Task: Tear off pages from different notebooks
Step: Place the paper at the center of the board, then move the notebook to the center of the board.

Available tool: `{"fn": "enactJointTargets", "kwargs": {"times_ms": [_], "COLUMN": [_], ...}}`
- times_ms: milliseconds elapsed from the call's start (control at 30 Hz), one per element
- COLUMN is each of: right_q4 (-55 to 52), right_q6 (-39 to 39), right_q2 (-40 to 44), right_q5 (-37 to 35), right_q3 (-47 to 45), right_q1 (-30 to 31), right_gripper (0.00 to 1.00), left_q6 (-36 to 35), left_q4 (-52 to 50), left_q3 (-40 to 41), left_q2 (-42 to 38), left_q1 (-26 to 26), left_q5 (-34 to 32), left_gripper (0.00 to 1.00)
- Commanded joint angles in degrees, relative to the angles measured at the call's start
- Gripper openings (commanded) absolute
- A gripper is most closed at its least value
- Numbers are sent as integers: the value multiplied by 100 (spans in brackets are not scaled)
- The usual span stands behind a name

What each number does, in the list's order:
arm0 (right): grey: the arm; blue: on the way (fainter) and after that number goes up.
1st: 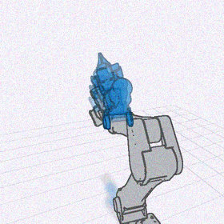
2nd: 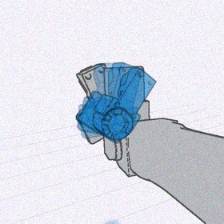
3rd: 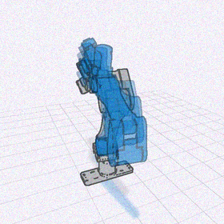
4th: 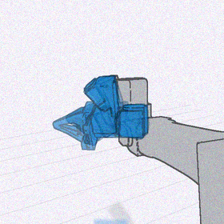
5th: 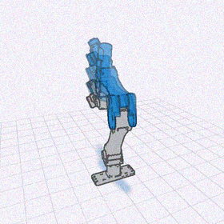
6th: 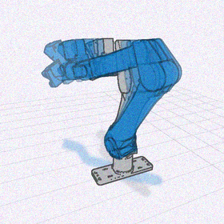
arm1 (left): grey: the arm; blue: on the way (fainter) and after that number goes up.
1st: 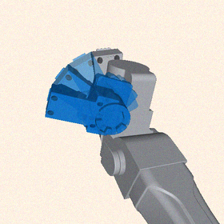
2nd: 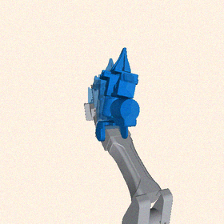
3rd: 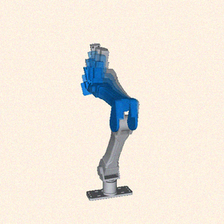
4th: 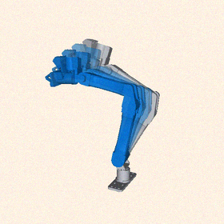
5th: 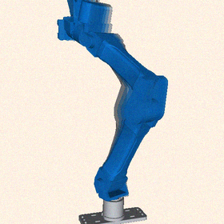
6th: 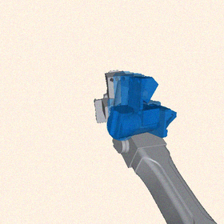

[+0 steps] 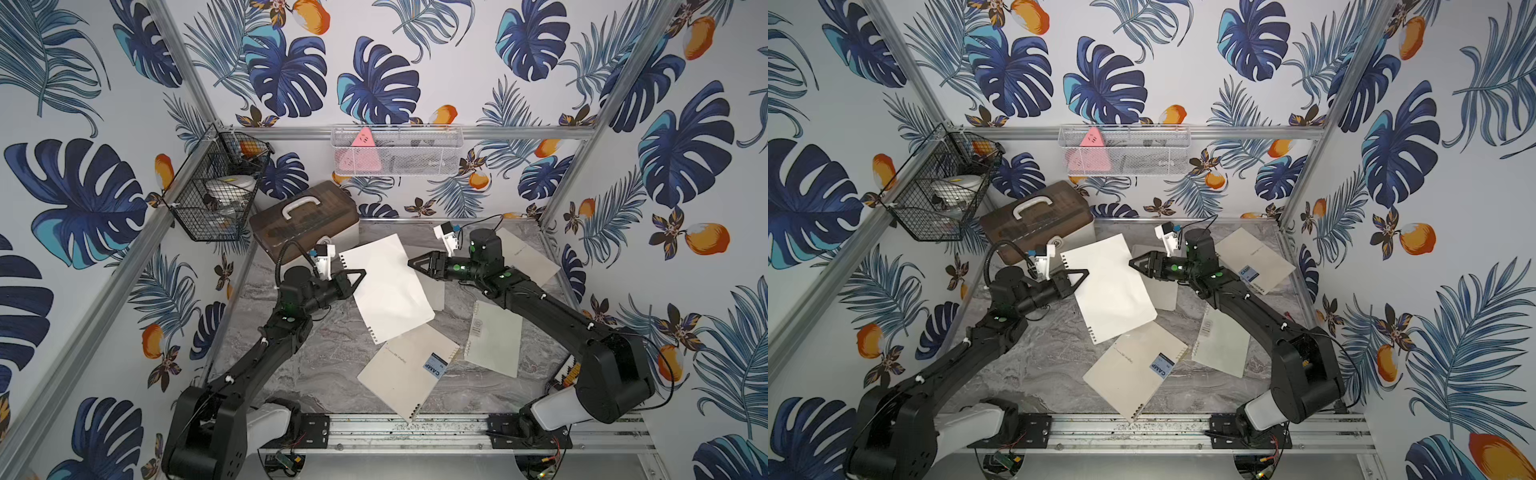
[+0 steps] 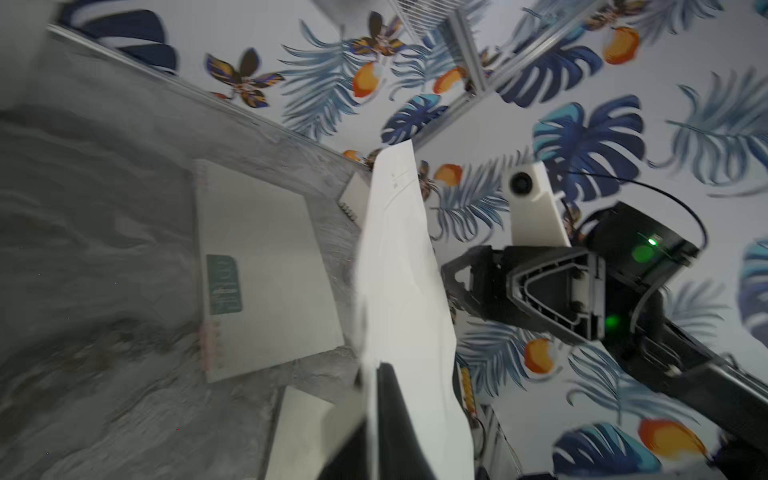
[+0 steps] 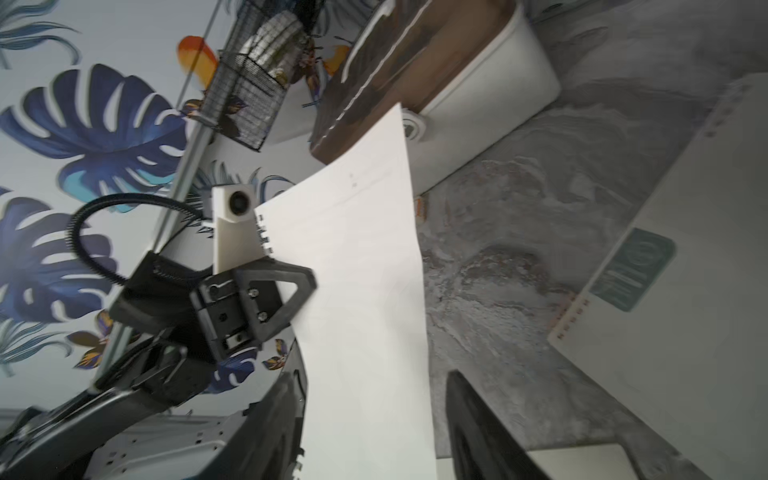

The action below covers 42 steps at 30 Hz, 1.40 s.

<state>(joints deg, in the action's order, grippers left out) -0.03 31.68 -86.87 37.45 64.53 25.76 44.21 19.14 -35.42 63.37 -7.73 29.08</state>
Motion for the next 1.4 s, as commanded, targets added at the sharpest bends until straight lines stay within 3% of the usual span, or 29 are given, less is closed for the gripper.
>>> {"fn": "enactJointTargets", "kwargs": {"times_ms": [0, 67, 267, 367, 467, 500, 533, 667, 733, 867, 1100, 1300, 1367], "right_q4": [-1914, -2475, -3087, -3330, -3372, -3387, -3422, -3408, -3383, -3401, -3420, -3202, -3675], "right_q6": [-977, -1047, -1221, -1206, -1177, -1167, -1147, -1035, -969, -840, -894, -1242, -1349], "right_q2": [-159, -330, -606, -1074, -1517, -1646, -1802, -2336, -2541, -2863, -3815, -4541, -4698], "right_q5": [-1705, -2433, -3854, -4104, -4100, -4128, -4109, -3868, -3851, -4019, -4311, -4082, -4090], "right_q3": [275, 302, 112, 278, 485, 556, 671, 1005, 1149, 1476, 2403, 3655, 4352], "right_q1": [8, 23, 466, 544, 562, 557, 562, 553, 553, 545, 466, 154, 64], "right_gripper": [79, 84, 91, 90, 82, 80, 77, 68, 67, 66, 66, 68, 69], "left_q6": [30, 384, 986, 1157, 1125, 1082, 1017, 857, 922, 1008, 908, 445, 305], "left_q4": [-2976, -3738, -4396, -4721, -5082, -5099, -5059, -4928, -4888, -4820, -5059, -4431, -4088], "left_q3": [-75, 12, 513, 654, 605, 575, 541, 272, 197, -115, -799, -751, -613], "left_q2": [-450, -607, -1310, -1531, -1412, -1323, -1207, -721, -611, -429, -378, -133, -186], "left_q1": [226, 540, 1221, 1247, 1388, 1462, 1571, 2178, 2407, 2741, 2884, 2881, 2883], "left_q5": [-2760, -3540, -4312, -4897, -5450, -5551, -5601, -5208, -5052, -4691, -4311, -2782, -2331], "left_gripper": [0, 0, 0, 0, 0, 3, 17, 74, 98, 99, 99, 99, 99]}}
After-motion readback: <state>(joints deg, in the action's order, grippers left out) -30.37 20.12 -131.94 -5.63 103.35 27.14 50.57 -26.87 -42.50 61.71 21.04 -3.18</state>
